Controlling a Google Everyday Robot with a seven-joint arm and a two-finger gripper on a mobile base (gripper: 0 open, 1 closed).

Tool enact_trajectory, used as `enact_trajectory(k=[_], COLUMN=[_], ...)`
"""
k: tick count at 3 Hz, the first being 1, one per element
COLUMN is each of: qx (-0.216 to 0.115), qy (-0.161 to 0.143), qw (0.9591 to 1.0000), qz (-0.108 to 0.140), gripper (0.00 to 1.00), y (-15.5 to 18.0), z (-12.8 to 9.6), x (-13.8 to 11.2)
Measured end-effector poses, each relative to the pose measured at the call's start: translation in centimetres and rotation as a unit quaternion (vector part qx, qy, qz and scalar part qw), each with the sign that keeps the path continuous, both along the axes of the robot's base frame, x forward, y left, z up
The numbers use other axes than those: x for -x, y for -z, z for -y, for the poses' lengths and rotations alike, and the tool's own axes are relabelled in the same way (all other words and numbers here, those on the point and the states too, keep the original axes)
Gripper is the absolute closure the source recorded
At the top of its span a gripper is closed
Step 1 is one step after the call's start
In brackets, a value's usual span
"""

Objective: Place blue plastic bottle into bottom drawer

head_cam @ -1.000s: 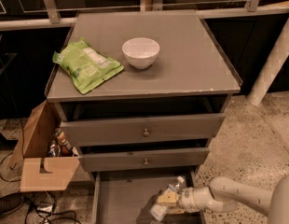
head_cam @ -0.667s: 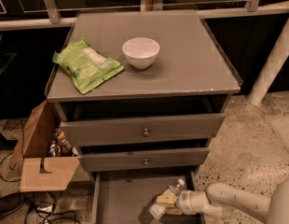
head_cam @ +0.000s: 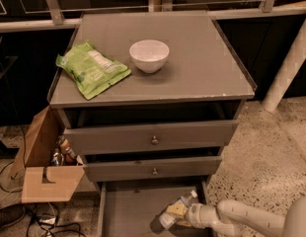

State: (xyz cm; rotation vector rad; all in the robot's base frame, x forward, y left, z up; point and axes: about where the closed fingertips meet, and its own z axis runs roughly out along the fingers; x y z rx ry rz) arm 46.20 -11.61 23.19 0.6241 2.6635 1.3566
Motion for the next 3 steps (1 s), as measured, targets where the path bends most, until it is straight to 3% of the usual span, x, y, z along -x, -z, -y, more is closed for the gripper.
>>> enact_trajectory(k=[1,2,3], qx=[0.008,0.008,-0.003], qy=[0.021,0.021,0.011], qw=[0.9997,0.9998,0.9992], qz=[0.004,0.004,-0.038], gripper=[1.0,1.0,1.0], y=[1.3,1.3,3.4], z=[0.3,0.3,-0.3], x=[-0.6,-0.6,0.2])
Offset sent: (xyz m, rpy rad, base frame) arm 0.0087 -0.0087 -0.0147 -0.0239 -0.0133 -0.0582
